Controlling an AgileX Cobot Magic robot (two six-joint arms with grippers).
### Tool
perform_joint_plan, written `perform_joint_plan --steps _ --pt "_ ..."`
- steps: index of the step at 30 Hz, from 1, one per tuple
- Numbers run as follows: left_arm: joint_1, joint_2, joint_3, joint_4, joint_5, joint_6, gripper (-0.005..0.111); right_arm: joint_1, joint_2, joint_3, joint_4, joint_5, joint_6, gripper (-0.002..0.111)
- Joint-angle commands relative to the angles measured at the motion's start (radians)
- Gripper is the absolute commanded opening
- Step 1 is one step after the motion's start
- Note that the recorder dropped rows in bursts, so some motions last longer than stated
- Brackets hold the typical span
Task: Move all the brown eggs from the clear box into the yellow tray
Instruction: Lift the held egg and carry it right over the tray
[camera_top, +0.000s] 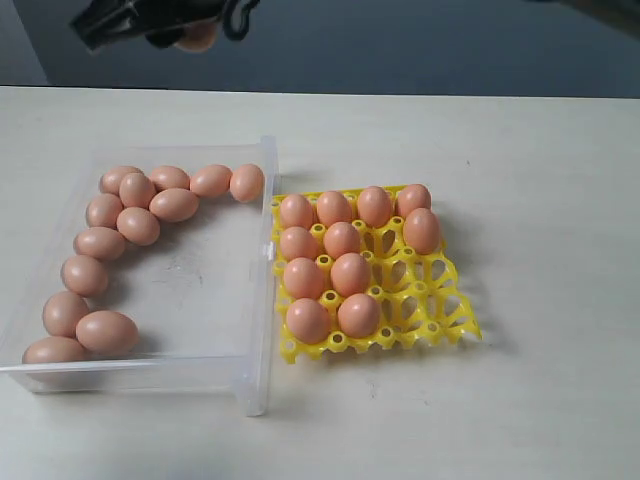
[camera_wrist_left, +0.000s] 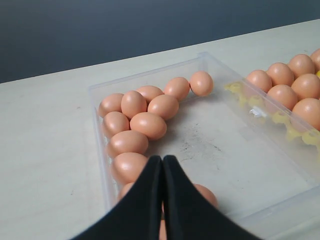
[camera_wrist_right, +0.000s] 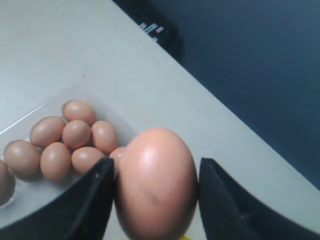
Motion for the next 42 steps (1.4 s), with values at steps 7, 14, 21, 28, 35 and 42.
perform_joint_plan --steps 7,14,21,28,35,42 --pt "-0.001 -0.005 0.004 0.0 -0.01 -0.003 0.0 -0.039 -0.251 0.005 0.02 0.112 -0.034 -0.001" --pt "-0.001 -0.005 0.004 0.0 -0.01 -0.003 0.0 -0.039 -0.357 0.005 -0.041 0.271 -0.047 -0.001" --pt "-0.001 -0.005 0.004 0.0 -0.01 -0.003 0.0 -0.039 -0.492 0.005 -0.135 0.281 -0.047 -0.001" --pt "-0.001 -0.005 0.004 0.0 -0.01 -0.003 0.0 -0.041 -0.703 0.128 -0.236 0.281 -0.04 -0.001" --pt "-0.001 -0.005 0.004 0.0 -0.01 -0.003 0.0 -0.041 -0.886 0.733 -0.303 0.078 0.25 -0.001" --pt "-0.001 -0.005 0.004 0.0 -0.01 -0.003 0.0 -0.05 -0.756 1.086 -0.31 -0.421 0.492 -0.001"
